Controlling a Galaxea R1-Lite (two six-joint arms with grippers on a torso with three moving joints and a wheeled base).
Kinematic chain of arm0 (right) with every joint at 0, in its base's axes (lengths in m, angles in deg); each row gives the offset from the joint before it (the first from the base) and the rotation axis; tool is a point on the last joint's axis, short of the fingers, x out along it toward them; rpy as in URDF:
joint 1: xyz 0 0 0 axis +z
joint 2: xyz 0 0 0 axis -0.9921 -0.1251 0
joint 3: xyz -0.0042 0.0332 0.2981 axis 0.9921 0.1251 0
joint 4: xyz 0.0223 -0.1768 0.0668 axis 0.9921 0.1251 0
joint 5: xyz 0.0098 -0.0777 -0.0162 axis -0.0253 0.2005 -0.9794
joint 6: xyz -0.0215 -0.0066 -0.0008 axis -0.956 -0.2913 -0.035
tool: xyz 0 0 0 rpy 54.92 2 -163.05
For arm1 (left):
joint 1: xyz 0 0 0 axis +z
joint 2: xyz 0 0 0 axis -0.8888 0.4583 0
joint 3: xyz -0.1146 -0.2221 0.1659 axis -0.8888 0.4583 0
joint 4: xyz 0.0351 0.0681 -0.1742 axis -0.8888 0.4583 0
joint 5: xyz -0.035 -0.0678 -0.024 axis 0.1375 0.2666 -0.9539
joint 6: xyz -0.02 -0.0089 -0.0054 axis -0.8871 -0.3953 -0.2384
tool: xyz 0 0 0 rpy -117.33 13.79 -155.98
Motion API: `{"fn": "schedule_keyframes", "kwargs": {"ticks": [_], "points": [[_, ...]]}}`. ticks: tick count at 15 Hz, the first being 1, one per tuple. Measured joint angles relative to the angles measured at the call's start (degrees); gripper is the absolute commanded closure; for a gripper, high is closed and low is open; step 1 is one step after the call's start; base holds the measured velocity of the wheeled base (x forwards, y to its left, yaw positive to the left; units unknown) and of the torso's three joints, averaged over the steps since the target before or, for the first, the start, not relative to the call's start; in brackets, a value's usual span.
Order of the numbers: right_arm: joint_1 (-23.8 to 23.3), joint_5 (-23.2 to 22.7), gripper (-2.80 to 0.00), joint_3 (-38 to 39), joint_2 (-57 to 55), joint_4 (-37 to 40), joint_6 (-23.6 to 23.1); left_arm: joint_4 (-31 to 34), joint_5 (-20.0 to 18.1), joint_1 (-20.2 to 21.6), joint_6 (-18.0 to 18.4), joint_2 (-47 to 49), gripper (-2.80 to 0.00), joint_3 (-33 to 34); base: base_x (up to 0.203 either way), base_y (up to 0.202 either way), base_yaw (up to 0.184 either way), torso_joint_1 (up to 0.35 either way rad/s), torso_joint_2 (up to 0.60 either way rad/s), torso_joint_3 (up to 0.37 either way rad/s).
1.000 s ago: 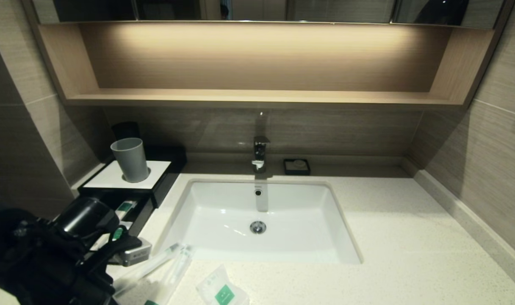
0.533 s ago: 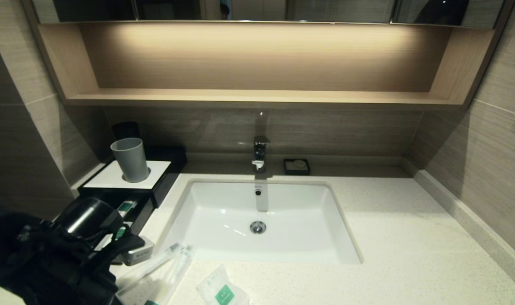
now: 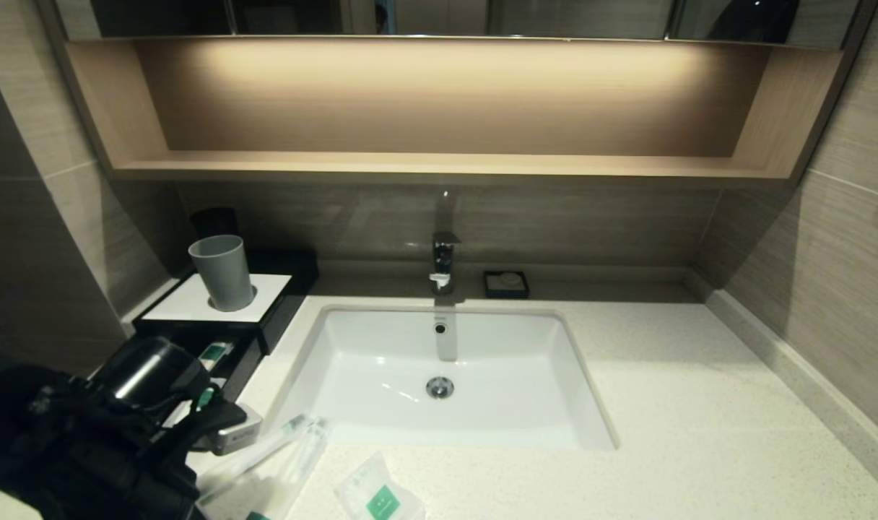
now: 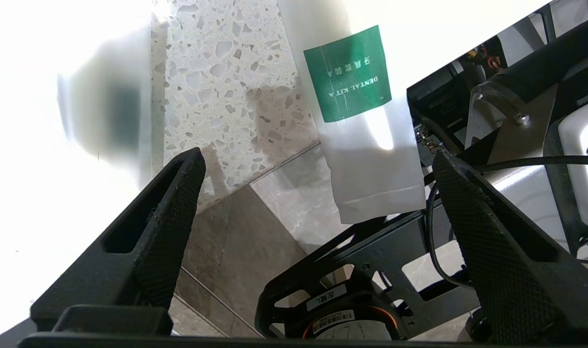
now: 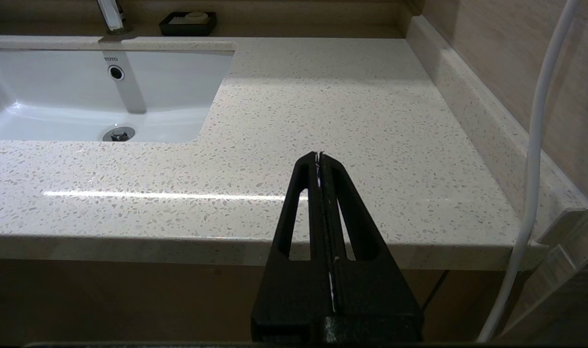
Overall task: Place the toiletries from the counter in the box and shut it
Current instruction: Pick up the bathroom toiletry
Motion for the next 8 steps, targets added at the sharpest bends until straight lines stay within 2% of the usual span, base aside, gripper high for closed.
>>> {"fn": "schedule_keyframes", "kwargs": {"ticks": [8], "points": [[0.0, 0.03, 0.0, 0.0, 0.0, 0.02, -0.02, -1.2, -0.06, 0.02, 0.77, 1.24, -2.8, 0.05, 0.0, 0.0, 0.0, 0.0, 0.0, 0.0]]}}
